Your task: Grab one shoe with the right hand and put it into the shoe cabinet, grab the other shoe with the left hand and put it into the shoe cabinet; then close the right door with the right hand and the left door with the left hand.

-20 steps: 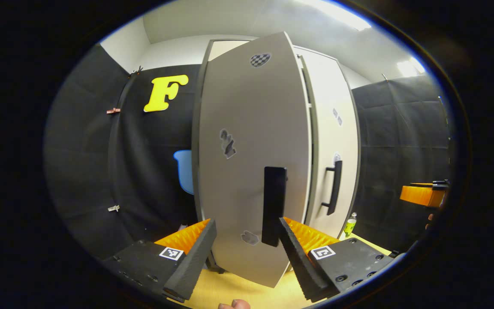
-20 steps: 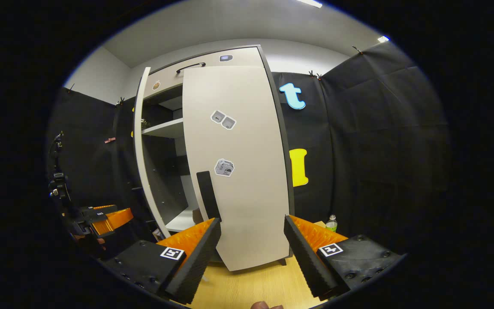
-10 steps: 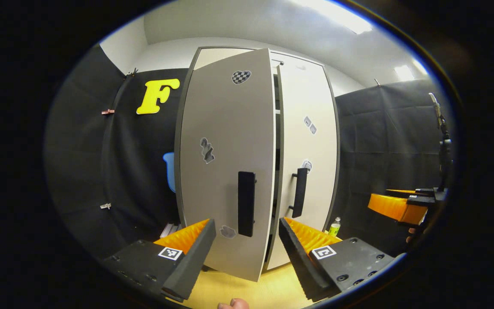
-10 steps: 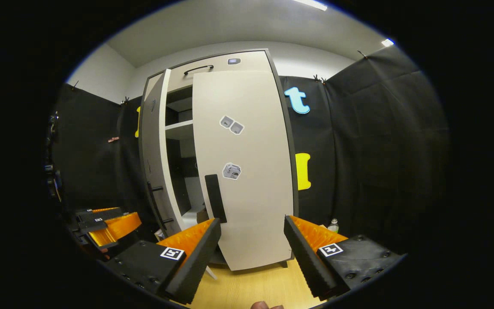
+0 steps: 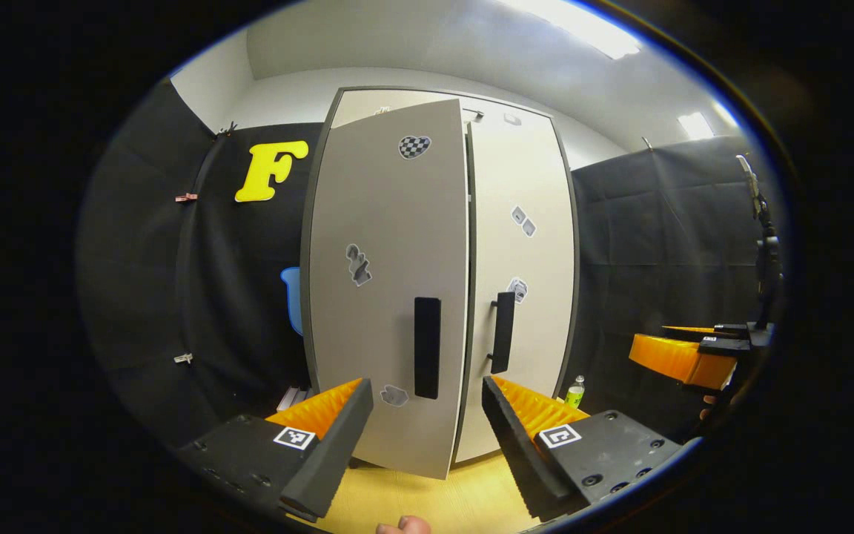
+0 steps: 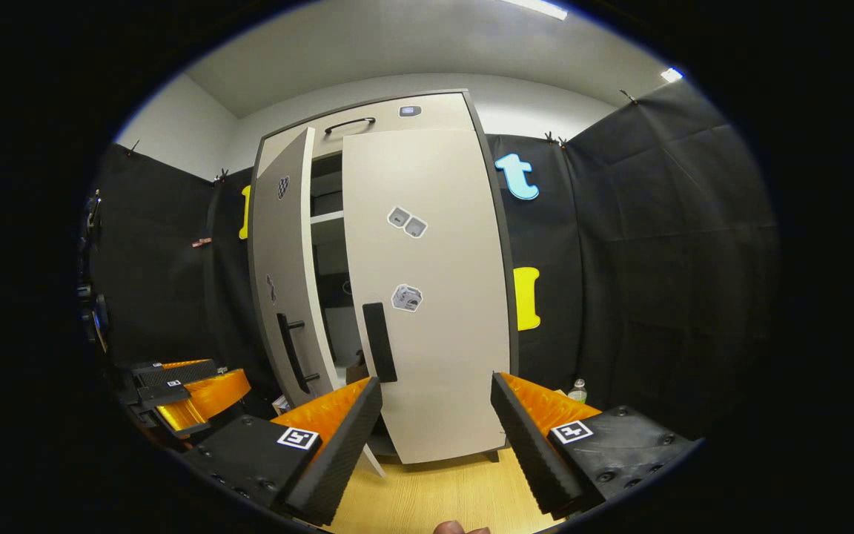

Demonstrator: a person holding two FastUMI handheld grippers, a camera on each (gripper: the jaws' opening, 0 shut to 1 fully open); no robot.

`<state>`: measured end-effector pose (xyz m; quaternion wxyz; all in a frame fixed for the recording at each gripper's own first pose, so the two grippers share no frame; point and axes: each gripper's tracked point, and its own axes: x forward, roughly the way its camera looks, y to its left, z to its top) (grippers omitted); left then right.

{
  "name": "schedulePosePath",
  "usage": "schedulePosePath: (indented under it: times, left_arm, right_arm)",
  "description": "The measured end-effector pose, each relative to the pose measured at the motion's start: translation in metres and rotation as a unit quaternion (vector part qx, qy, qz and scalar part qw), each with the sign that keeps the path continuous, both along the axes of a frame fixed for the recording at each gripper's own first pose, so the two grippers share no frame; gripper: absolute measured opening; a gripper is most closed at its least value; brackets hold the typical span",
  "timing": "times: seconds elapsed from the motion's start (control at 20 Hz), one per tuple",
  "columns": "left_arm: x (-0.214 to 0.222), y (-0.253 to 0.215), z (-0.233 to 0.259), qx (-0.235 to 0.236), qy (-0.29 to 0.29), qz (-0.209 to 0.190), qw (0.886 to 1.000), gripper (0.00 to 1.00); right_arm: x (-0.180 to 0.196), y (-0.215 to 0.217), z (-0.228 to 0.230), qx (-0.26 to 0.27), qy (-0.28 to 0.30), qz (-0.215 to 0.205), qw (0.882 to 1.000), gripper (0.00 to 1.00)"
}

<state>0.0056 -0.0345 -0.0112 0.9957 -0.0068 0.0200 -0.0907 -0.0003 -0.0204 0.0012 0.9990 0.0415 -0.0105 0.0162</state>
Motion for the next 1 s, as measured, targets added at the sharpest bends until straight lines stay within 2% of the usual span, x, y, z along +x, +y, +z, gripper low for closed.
schedulePosePath:
  times: [0.3,0.55,1.0]
  left_arm:
    - [-0.004,0.003,-0.001,0.000,0.004,0.009,1.000,0.93]
    - [0.013,0.020,0.001,0.007,0.008,0.014,1.000,0.93]
    - [0.012,0.018,-0.006,0.014,0.014,0.017,1.000,0.93]
  right_arm:
    - [-0.003,-0.001,-0.002,-0.003,0.002,0.003,1.000,0.98]
    - [-0.002,-0.003,-0.003,0.000,0.002,0.003,1.000,0.98]
    - [0.000,-0.005,-0.003,-0.001,0.001,0.001,1.000,0.98]
